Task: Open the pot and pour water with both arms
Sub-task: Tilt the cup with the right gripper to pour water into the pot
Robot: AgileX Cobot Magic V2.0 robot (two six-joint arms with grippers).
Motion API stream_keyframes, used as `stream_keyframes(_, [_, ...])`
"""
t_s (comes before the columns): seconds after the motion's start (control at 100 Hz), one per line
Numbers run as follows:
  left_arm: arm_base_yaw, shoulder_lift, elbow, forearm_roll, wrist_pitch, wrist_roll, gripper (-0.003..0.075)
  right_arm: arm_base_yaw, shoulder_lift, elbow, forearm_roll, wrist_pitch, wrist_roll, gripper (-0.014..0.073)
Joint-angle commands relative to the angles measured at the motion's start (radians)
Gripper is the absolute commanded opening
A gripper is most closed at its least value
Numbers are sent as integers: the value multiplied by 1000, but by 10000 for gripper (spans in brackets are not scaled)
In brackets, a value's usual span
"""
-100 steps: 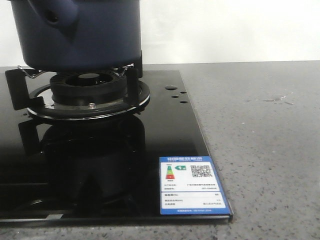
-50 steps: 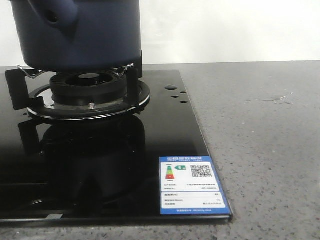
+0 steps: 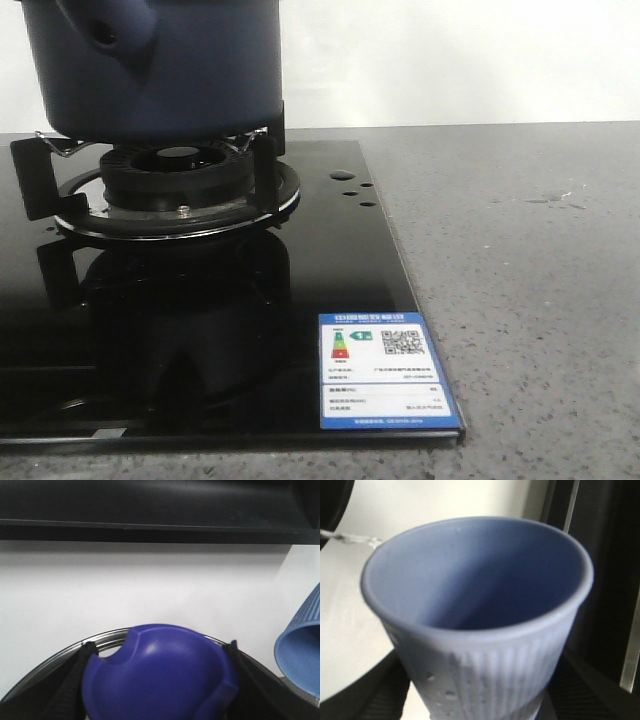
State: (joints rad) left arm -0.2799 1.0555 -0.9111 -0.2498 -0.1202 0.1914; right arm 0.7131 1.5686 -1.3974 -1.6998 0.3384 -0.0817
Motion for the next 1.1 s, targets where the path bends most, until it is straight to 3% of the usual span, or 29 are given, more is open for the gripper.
stream_keyframes(0.0, [1, -24, -38, 3, -109, 0, 372, 1, -36, -40, -47, 13, 1, 270])
stream_keyframes(0.86, [1, -24, -38, 3, -109, 0, 372, 1, -36, -40, -48, 15, 5, 270])
stream_keyframes(1.09, [1, -24, -38, 3, -109, 0, 372, 1, -42, -40, -41, 67, 213, 270])
